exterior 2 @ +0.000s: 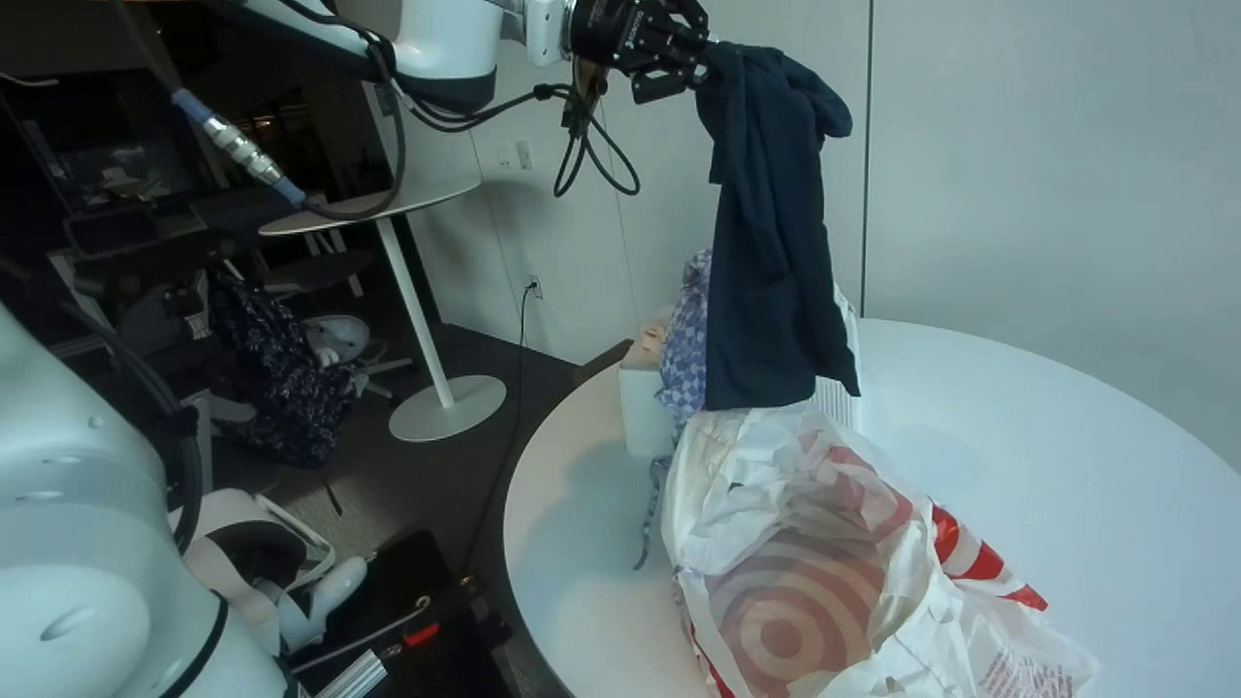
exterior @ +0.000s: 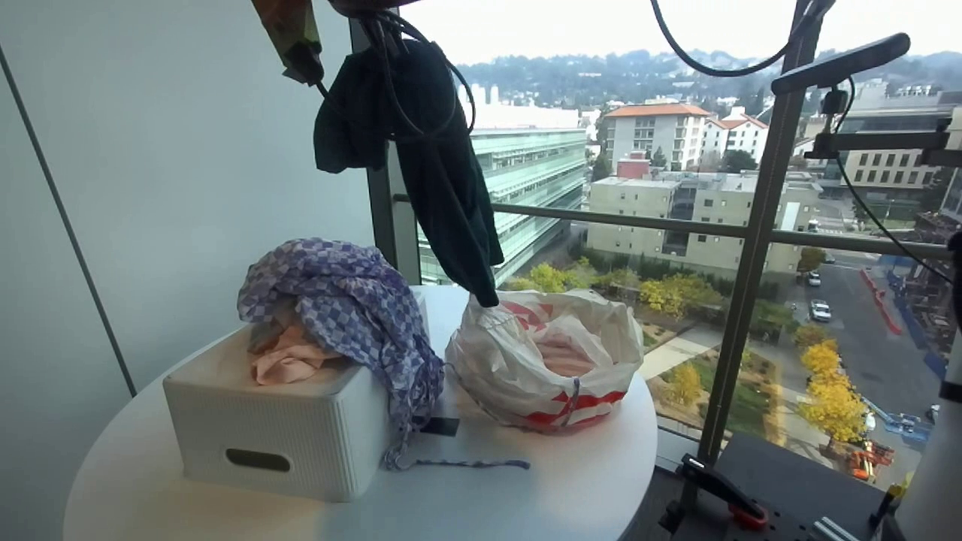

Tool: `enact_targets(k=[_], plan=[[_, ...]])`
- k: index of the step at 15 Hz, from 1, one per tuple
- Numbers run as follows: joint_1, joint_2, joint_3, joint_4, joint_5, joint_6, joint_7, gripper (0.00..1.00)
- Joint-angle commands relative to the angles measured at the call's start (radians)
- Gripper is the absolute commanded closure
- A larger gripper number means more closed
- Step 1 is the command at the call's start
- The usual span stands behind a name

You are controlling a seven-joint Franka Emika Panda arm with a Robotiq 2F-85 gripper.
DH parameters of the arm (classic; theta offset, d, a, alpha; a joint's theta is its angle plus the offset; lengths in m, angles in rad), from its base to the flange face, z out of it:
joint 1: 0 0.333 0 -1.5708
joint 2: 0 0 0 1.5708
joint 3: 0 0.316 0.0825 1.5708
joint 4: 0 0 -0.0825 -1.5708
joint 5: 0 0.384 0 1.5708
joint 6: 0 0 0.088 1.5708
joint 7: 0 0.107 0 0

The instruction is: Put the peach, the purple and the blue shirts on the basket

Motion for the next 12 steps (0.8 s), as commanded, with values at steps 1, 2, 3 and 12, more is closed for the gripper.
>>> enact_targets(k=[1,2,3,12], plan=[[0.032,0.105,-0.009,0.139,-0.139,0.114,0.014,0.9],[0.049,0.14,-0.001,0.176,-0.145,0.149,0.02,0.9],[0.053,0.177,-0.004,0.214,-0.148,0.202,0.02,0.9],[0.035,0.549,-0.085,0.378,0.019,0.595,-0.041,0.9]])
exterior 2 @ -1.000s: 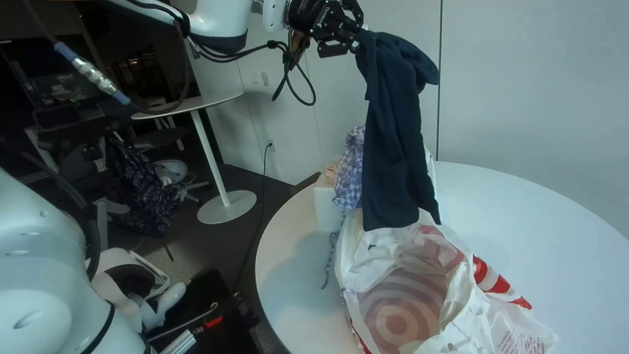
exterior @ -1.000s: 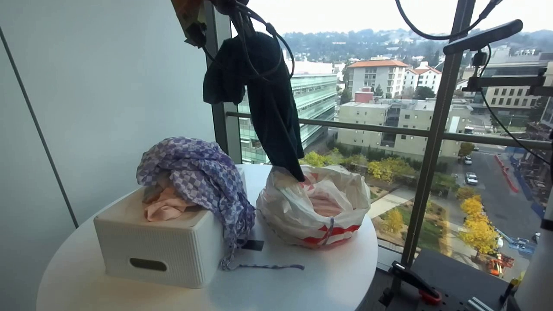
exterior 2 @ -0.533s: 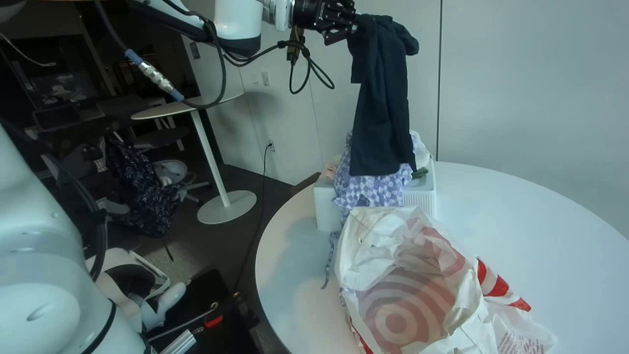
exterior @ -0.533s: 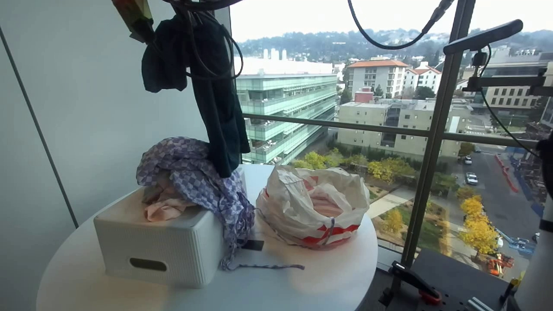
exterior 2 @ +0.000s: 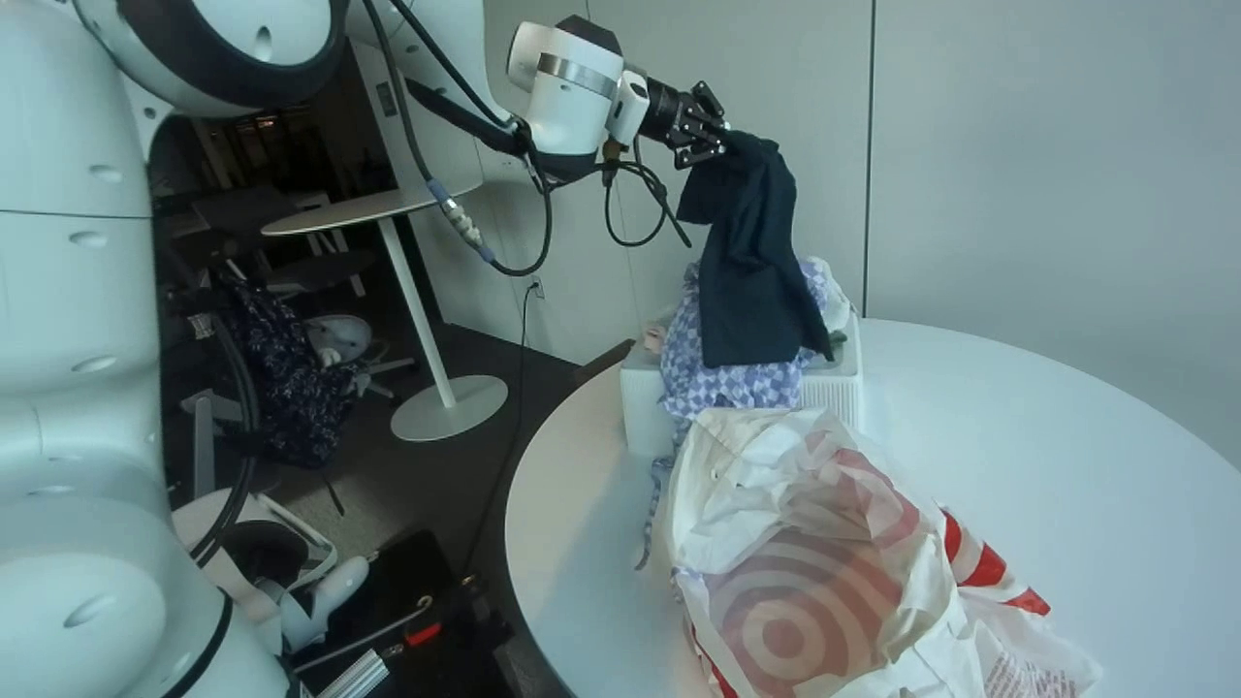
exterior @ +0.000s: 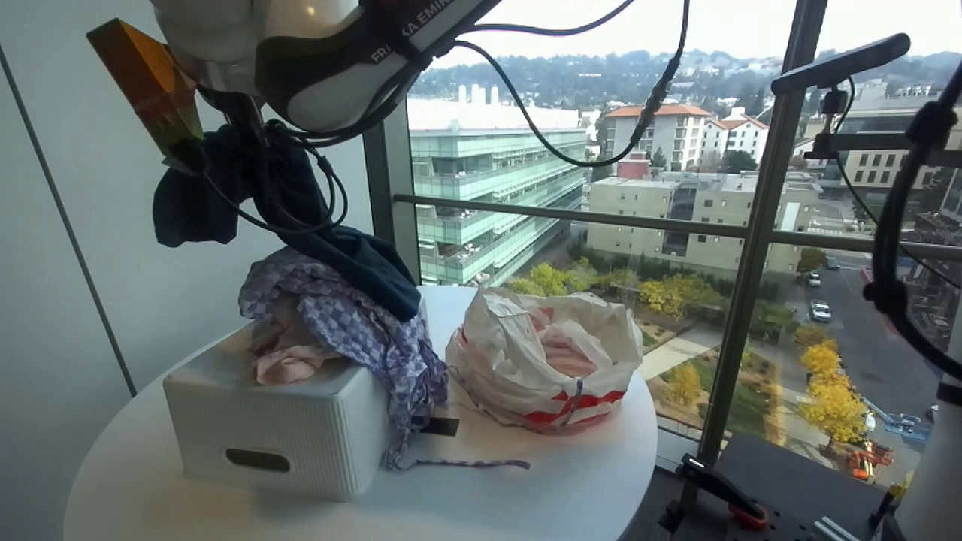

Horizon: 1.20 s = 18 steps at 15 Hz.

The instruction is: Put the peach, the purple and the blue shirts on the basket

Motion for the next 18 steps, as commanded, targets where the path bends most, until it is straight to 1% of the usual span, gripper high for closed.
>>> enact_targets(k=[1,2,4,7,9,11,12,13,14,15,16,18], plan=[[-0.01,0.126,-0.041,0.059,0.14,0.063,-0.061,0.89],[-0.006,0.145,-0.049,0.046,0.186,0.053,-0.093,0.89],[-0.026,0.152,-0.031,-0.02,0.325,0.069,-0.236,0.89],[-0.019,0.17,-0.027,-0.074,0.511,0.057,-0.436,0.89],[-0.007,0.204,-0.039,-0.058,0.643,-0.008,-0.576,0.89],[0.016,0.237,-0.076,-0.028,0.732,-0.053,-0.671,0.89],[0.024,0.243,-0.089,-0.018,0.774,-0.07,-0.72,0.6],[0.036,0.239,-0.105,-0.015,0.801,-0.083,-0.761,0.6],[0.055,0.228,-0.123,-0.013,0.82,-0.095,-0.787,0.53],[0.083,0.214,-0.15,-0.01,0.813,-0.11,-0.783,0.47],[0.108,0.191,-0.166,-0.015,0.81,-0.15,-0.79,0.39],[0.142,0.161,-0.166,-0.011,0.819,-0.249,-0.827,0.26]])
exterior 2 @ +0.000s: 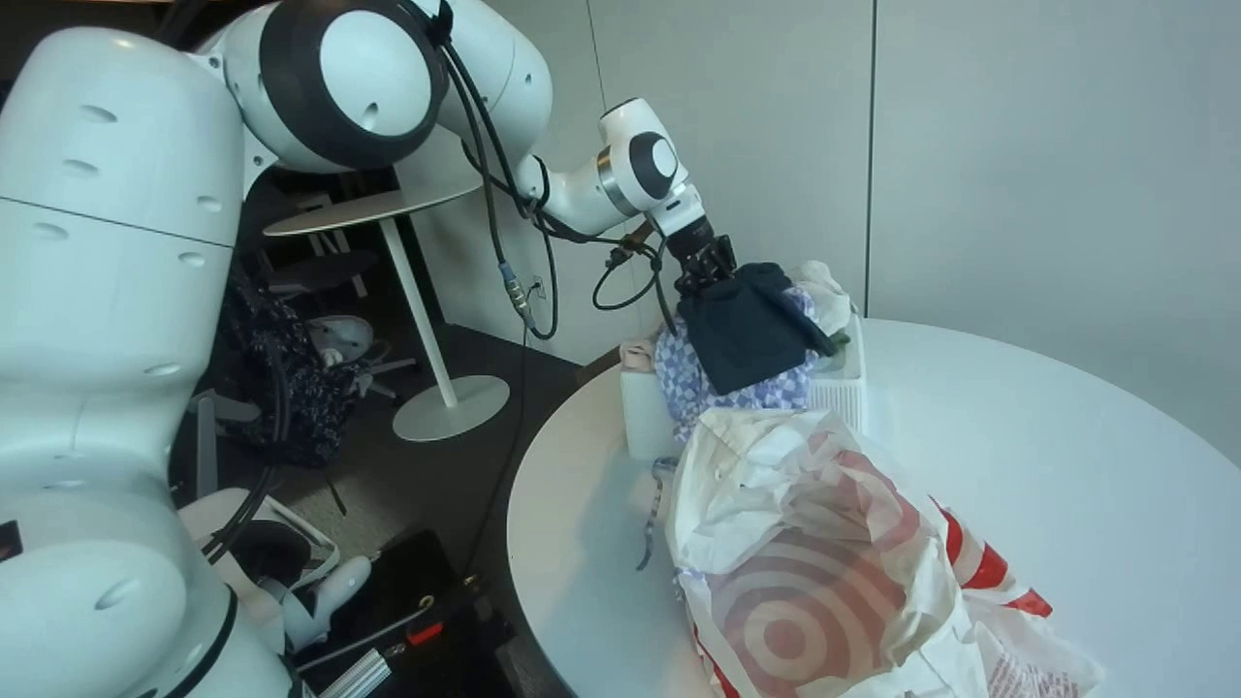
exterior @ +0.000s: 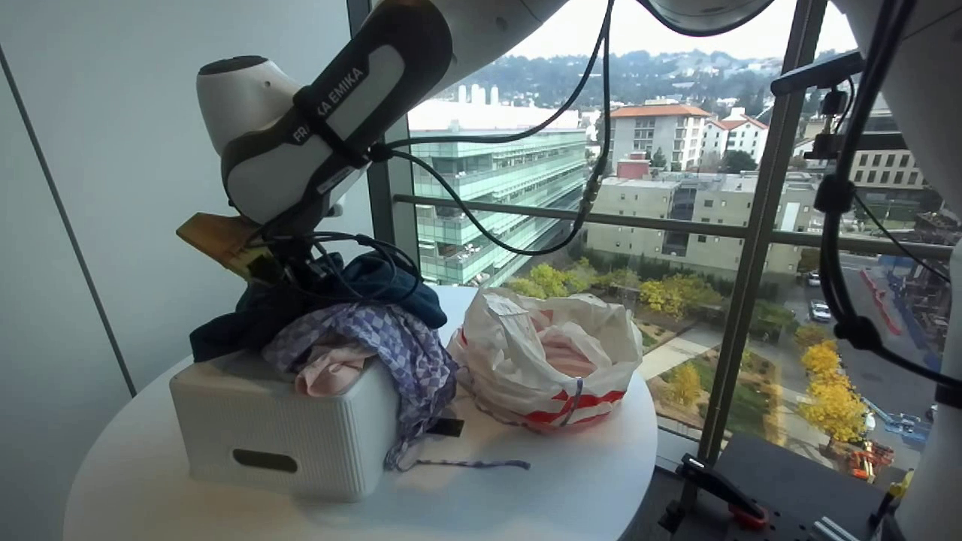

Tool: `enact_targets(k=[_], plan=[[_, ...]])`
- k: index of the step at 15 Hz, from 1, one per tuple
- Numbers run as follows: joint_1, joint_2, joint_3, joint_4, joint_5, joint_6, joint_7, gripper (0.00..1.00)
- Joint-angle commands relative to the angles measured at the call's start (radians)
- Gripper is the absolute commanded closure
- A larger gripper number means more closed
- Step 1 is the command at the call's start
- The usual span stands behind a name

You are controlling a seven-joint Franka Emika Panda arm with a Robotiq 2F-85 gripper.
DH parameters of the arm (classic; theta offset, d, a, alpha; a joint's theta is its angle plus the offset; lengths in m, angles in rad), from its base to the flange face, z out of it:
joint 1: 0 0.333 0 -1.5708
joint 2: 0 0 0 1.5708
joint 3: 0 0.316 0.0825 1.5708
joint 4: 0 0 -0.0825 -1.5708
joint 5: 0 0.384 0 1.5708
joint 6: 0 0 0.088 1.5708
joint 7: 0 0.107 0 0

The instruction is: Put the peach, the purple and the blue shirts on the basket

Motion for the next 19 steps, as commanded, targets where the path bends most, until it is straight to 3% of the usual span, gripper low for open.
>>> enact_targets(k=[1,3,4,9,15,19], plan=[[0.077,-0.065,-0.03,0.003,0.038,-0.186,-0.069,0.17],[0.093,-0.109,-0.021,0.003,0.041,-0.266,-0.079,0.01],[0.098,-0.133,-0.017,0.002,0.041,-0.298,-0.081,0.0],[0.063,-0.322,0.005,-0.054,0.089,-0.366,-0.124,0.0],[-0.038,-0.595,0.012,-0.174,0.248,-0.536,-0.268,0.0],[-0.11,-0.76,0.001,-0.291,0.351,-0.572,-0.354,0.0]])
